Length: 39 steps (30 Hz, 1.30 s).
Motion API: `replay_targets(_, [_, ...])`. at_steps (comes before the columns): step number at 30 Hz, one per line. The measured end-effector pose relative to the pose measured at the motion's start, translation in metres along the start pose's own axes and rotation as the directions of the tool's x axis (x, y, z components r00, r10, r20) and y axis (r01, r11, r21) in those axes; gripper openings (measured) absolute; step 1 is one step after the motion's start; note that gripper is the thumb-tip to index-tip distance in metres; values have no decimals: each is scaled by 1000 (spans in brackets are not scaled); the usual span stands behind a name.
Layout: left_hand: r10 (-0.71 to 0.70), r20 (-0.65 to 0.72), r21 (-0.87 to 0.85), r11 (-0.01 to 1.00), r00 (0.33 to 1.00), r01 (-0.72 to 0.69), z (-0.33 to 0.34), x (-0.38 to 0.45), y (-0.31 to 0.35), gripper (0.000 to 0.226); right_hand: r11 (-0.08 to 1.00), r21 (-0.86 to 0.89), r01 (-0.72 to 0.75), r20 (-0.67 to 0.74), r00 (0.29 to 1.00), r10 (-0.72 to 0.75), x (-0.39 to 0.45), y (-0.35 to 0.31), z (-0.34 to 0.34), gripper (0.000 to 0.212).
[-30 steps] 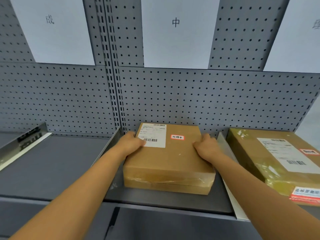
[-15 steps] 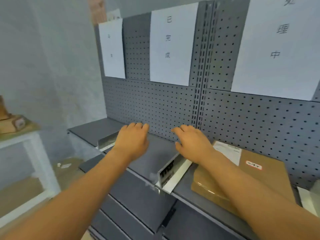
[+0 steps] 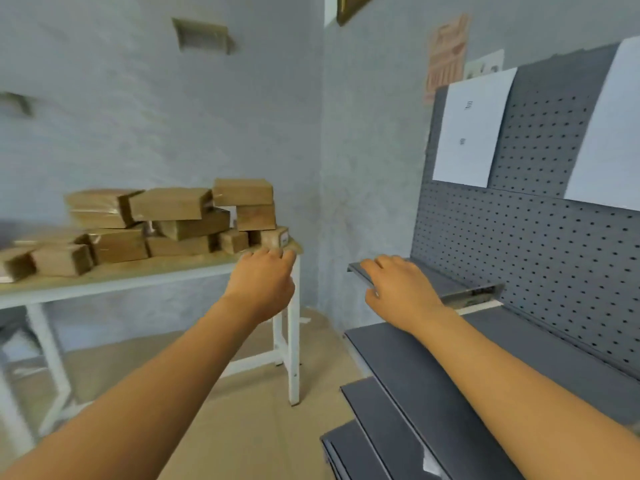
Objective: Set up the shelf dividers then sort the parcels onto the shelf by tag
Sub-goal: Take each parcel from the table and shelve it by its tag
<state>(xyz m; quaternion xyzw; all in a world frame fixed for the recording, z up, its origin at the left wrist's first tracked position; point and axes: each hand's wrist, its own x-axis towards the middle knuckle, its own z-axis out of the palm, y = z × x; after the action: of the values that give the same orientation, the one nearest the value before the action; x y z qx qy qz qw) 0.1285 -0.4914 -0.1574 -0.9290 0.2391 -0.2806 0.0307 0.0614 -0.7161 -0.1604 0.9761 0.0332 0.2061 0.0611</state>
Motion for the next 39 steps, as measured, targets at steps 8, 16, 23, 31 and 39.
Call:
replay_targets(8, [-107, 30, 55, 993, 994, 106, 46, -4, -171, 35, 992, 115, 46, 18, 999, -48, 126, -122, 47, 45])
replay_targets(16, [-210, 93, 23, 978, 973, 209, 112, 29, -268, 33, 969, 236, 69, 68, 994, -88, 234, -183, 102, 48])
replay_targets(23, [-251, 109, 63, 967, 962, 246, 189, 94, -326, 33, 932, 353, 86, 87, 989, -124, 346, -193, 173, 46])
replay_targets(31, [-374, 107, 104, 926, 921, 364, 223, 161, -419, 36, 909, 413, 57, 139, 982, -125, 489, -208, 218, 42])
replay_targets(39, [-454, 73, 72, 890, 888, 450, 261, 202, -517, 39, 758, 650, -58, 210, 972, -107, 597, -274, 246, 50])
